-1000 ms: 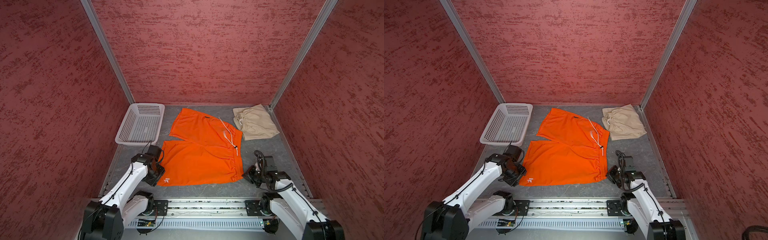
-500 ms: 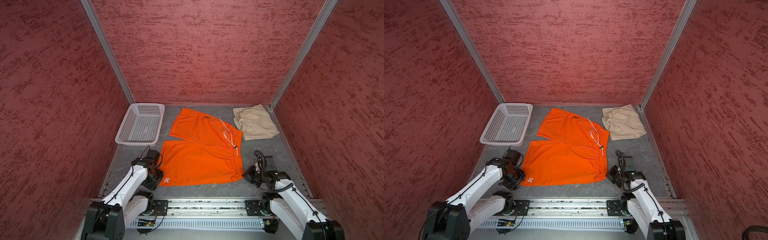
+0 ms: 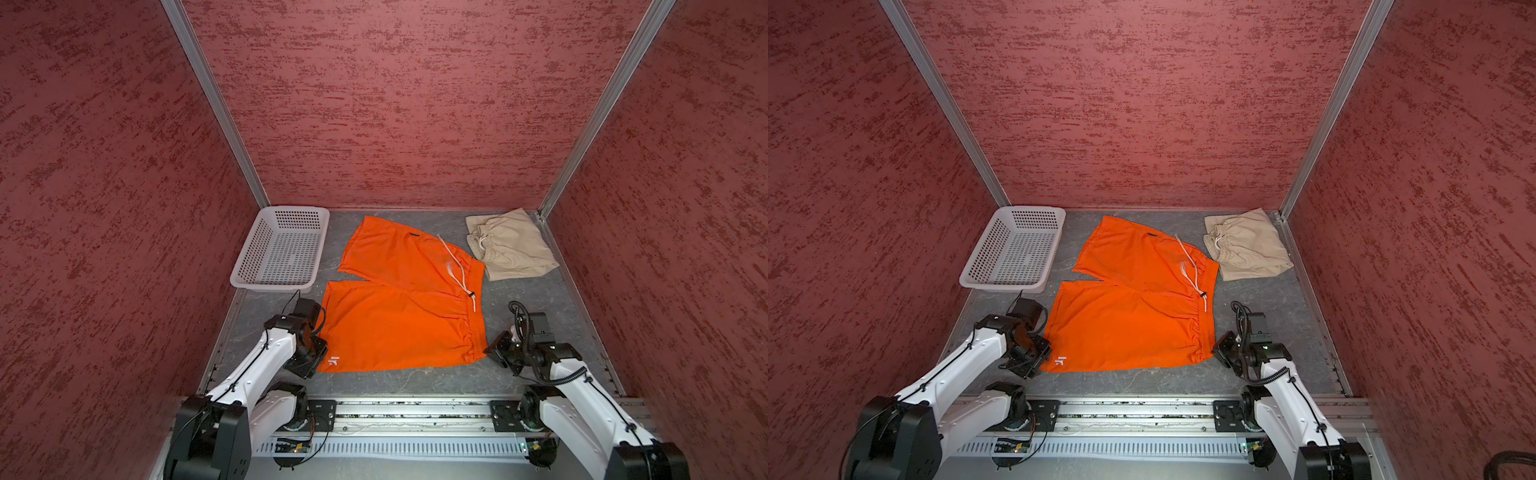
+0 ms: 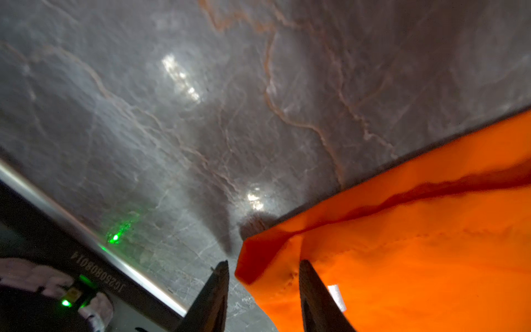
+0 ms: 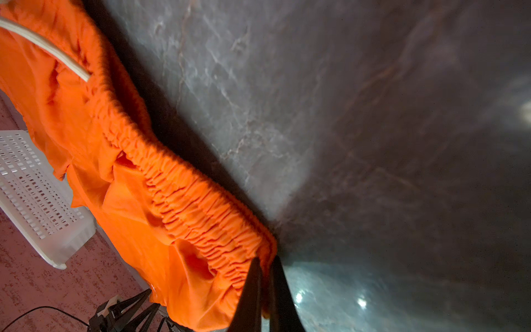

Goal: Fold and stack the shorts

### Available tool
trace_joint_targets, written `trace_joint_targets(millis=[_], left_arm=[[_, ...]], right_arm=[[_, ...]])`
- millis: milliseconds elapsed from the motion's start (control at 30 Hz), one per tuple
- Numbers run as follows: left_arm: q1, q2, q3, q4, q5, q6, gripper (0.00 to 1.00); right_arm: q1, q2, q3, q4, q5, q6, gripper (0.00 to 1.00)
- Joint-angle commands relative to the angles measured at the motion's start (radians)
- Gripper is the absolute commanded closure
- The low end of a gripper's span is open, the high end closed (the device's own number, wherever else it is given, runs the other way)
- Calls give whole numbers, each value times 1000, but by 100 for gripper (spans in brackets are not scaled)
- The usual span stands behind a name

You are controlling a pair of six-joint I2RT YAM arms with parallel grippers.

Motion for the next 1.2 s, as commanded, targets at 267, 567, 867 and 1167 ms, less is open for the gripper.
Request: trace_joint_targets(millis=[267,567,867,1167], left_arm=[[6,-14,15,-37,-21,-42,83],[1,-122,46,-126,-49,-62,100],[-52,-197,170,-248,-140,-59,100],[-144,-274,259,-333,-233,-91,100]], right_arm=[[-3,-7,58,-69,50,-13,100],[-1,35,216,-318,155,-155,100],[32,-43,247,-449,158,-146,100],[54,-171,331,-609,166,-119,100]])
